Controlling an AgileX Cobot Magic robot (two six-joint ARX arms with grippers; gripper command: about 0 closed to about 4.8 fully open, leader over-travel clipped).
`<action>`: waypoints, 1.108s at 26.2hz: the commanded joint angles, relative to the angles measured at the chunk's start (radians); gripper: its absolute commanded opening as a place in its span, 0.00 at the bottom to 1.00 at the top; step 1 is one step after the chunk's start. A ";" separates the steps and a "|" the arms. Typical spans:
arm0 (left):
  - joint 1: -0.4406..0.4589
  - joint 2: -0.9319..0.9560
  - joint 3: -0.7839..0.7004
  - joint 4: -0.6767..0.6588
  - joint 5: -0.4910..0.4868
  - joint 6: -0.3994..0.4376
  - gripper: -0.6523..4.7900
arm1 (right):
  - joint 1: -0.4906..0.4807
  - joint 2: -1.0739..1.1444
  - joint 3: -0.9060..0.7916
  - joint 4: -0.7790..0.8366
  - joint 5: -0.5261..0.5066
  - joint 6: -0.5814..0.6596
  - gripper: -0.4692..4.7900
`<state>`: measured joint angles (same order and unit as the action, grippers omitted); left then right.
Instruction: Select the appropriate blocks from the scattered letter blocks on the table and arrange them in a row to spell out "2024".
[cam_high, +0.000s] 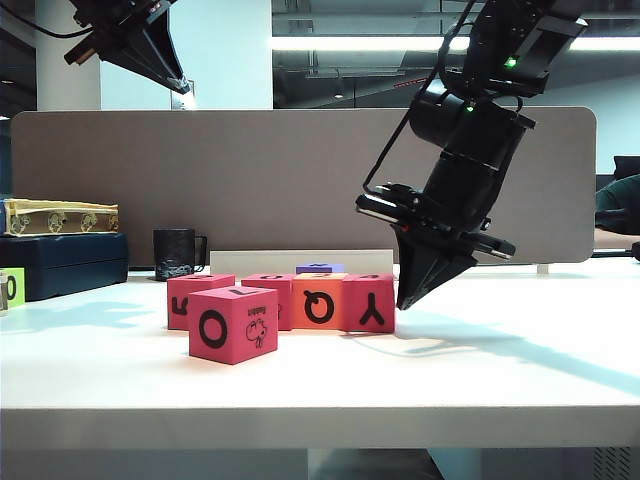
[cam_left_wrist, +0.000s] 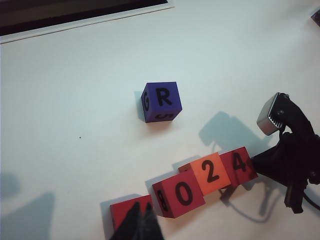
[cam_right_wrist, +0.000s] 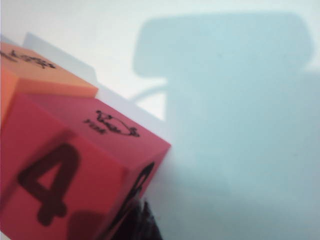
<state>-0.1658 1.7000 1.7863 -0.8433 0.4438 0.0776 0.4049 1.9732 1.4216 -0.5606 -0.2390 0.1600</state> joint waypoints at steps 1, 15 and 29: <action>-0.001 -0.007 0.003 0.003 0.005 0.001 0.11 | 0.002 -0.003 0.005 0.016 0.021 0.001 0.09; 0.060 0.035 0.000 -0.014 -0.202 -0.026 0.11 | 0.049 -0.011 0.428 -0.370 0.080 -0.106 0.09; 0.078 0.074 -0.432 0.204 -0.027 -0.074 0.11 | 0.248 -0.011 0.654 -0.546 0.084 -0.136 0.09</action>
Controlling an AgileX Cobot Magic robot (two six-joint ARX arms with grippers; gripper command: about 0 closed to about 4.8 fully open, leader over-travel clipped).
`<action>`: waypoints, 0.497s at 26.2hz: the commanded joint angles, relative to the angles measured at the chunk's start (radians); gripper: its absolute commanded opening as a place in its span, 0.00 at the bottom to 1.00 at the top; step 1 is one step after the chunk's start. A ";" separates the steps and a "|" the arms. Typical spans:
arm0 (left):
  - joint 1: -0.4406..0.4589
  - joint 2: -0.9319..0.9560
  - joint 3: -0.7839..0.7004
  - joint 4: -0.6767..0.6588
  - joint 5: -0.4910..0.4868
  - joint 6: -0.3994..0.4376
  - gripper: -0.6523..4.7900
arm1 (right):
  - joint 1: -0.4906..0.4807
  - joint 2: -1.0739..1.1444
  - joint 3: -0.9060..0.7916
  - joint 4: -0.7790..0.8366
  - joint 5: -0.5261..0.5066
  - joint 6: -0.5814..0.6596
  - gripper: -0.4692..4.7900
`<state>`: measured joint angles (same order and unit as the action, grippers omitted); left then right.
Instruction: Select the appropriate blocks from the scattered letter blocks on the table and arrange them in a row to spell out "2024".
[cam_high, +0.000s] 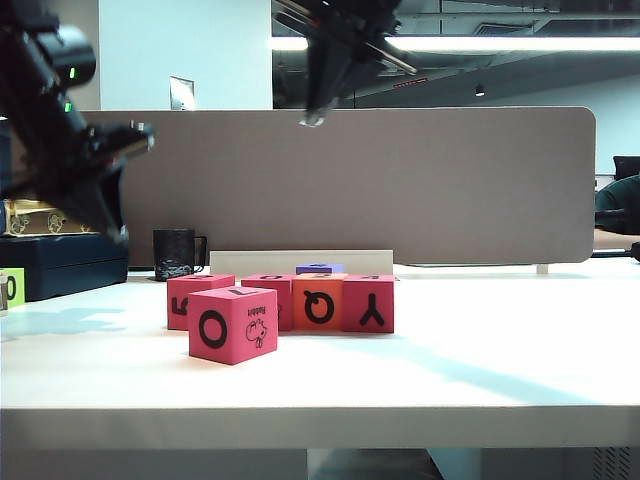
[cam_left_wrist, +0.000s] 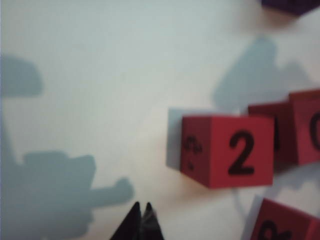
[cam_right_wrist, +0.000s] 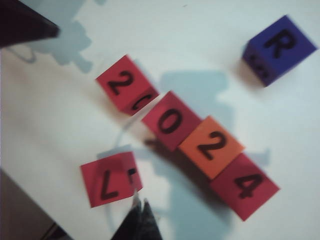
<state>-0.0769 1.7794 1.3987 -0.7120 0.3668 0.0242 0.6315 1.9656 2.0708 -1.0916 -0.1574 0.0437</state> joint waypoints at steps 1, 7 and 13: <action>-0.012 -0.005 -0.062 0.089 0.051 -0.026 0.11 | 0.032 -0.003 0.005 -0.020 0.006 -0.021 0.09; -0.052 0.000 -0.139 0.201 0.058 -0.053 0.11 | 0.070 -0.002 0.005 -0.020 0.023 -0.026 0.09; -0.094 0.057 -0.146 0.239 0.048 -0.085 0.11 | 0.074 -0.002 0.005 -0.048 0.032 -0.026 0.09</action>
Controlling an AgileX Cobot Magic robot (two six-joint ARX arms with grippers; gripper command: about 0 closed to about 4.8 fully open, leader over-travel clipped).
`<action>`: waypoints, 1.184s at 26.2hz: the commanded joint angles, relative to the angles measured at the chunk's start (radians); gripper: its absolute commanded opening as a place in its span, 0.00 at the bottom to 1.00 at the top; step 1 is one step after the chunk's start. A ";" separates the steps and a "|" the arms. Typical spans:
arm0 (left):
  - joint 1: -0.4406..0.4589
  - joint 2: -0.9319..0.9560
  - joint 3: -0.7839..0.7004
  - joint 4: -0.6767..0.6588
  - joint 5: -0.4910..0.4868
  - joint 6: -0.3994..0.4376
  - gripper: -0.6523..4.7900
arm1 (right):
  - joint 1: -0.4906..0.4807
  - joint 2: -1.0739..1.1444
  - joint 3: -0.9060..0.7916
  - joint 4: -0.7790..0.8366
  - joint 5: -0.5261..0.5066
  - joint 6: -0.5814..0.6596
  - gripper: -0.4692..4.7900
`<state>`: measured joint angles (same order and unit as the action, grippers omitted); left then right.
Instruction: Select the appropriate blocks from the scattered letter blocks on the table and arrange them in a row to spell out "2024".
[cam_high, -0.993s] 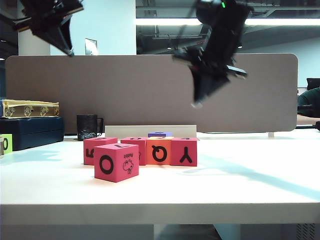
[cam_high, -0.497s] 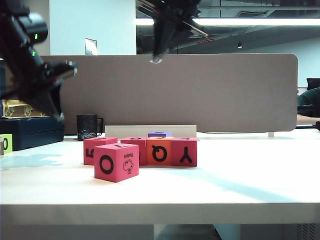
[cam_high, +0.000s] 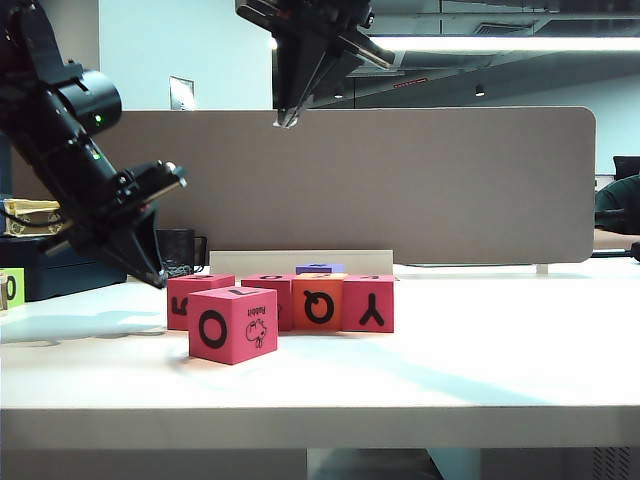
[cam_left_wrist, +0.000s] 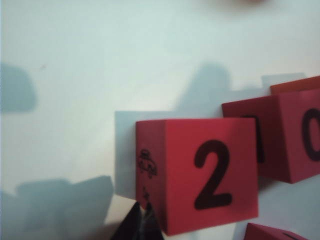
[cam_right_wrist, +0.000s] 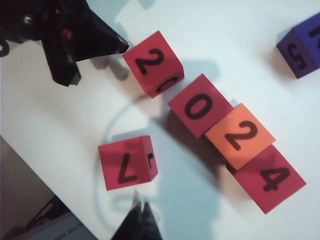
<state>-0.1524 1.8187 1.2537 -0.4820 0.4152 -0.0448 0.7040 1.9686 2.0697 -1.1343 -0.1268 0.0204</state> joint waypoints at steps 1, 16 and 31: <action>-0.023 0.025 -0.001 0.012 0.000 -0.016 0.11 | 0.002 -0.005 0.006 -0.007 0.002 -0.003 0.09; -0.086 0.053 -0.001 0.063 -0.038 -0.023 0.11 | 0.001 -0.005 0.006 -0.016 0.003 -0.007 0.09; -0.078 -0.125 0.134 0.028 -0.097 0.072 0.11 | -0.066 -0.086 0.006 -0.021 0.087 -0.045 0.09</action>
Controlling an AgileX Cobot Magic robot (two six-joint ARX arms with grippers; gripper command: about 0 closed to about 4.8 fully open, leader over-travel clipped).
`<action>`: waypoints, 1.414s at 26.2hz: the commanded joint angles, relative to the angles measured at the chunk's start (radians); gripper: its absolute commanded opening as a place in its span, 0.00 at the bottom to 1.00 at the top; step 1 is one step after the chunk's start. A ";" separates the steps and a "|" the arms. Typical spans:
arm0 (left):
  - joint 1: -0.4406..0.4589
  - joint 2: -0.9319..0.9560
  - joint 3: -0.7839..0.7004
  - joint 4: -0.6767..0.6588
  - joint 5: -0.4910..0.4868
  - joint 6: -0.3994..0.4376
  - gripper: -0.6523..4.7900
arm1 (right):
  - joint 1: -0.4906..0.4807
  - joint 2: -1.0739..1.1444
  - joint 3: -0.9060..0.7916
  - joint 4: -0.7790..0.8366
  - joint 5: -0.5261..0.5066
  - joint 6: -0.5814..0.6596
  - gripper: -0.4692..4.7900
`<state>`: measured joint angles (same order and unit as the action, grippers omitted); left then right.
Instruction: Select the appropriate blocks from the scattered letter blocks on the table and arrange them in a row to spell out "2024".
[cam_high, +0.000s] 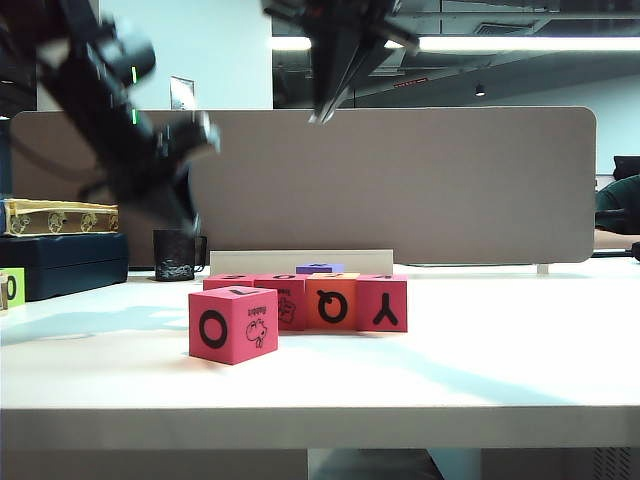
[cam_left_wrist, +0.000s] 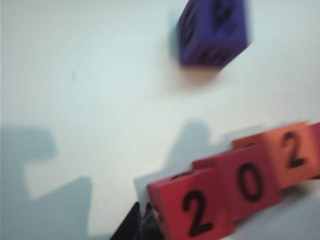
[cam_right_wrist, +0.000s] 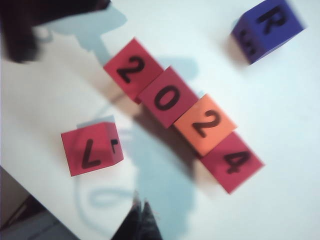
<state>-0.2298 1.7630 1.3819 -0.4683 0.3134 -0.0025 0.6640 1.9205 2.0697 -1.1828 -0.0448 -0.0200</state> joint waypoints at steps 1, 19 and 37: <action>-0.001 -0.095 0.005 0.014 0.005 0.031 0.11 | -0.039 -0.048 0.006 0.028 0.005 -0.004 0.09; -0.086 -0.351 -0.002 -0.042 0.000 0.127 0.11 | -0.206 -0.218 -0.002 -0.097 0.015 -0.034 0.09; -0.086 -0.455 -0.002 -0.070 -0.002 0.148 0.11 | -0.423 -0.470 -0.295 -0.051 0.042 -0.013 0.09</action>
<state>-0.3145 1.3106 1.3762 -0.5423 0.3069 0.1421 0.2497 1.4780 1.8191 -1.2808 0.0002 -0.0402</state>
